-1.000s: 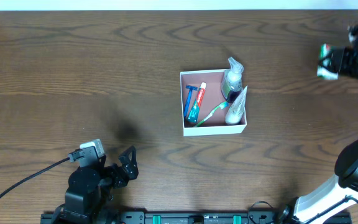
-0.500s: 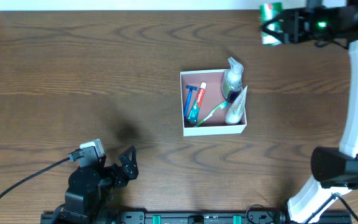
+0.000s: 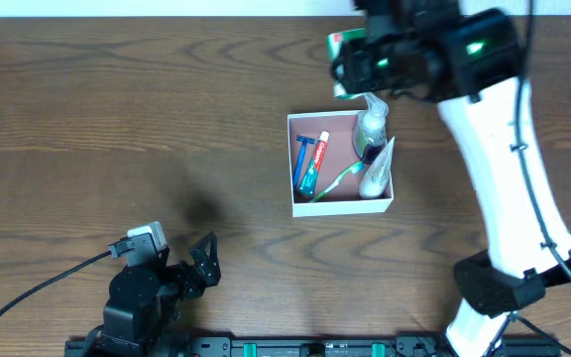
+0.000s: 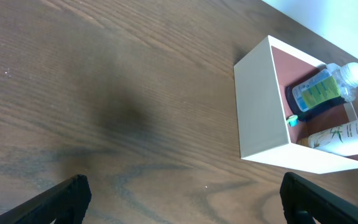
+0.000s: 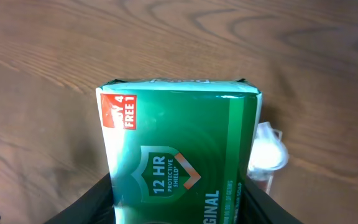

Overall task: Pack container
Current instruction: 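Lift the soap and carry it over the white box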

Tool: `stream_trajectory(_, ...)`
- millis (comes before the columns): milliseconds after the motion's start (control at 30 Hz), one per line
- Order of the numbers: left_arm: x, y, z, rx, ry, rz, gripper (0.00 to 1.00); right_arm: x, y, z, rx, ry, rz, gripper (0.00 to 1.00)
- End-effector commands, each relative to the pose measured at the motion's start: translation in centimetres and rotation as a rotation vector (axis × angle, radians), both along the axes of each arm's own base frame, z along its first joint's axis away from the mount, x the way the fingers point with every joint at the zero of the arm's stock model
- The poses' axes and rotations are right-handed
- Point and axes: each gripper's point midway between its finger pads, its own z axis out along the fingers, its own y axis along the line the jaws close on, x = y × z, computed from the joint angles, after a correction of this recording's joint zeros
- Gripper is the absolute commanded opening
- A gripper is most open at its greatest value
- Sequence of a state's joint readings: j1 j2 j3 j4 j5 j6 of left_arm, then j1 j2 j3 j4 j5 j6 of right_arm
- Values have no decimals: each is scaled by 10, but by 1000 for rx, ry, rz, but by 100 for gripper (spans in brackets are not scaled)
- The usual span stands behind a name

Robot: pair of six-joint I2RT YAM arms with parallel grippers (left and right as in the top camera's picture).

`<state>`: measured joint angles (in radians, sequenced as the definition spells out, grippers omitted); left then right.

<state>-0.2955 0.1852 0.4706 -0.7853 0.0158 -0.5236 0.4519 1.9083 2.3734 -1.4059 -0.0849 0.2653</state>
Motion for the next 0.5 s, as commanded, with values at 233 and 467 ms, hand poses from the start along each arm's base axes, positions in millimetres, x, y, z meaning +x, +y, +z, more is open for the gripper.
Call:
stream_trajectory(233, 0, 2, 3, 2, -10, 7, 98, -7, 9, -14, -61, -13, -303, 39)
stream_trajectory(467, 0, 2, 3, 2, -10, 7, 98, -5, 27, -54, -60, 35, -337, 40)
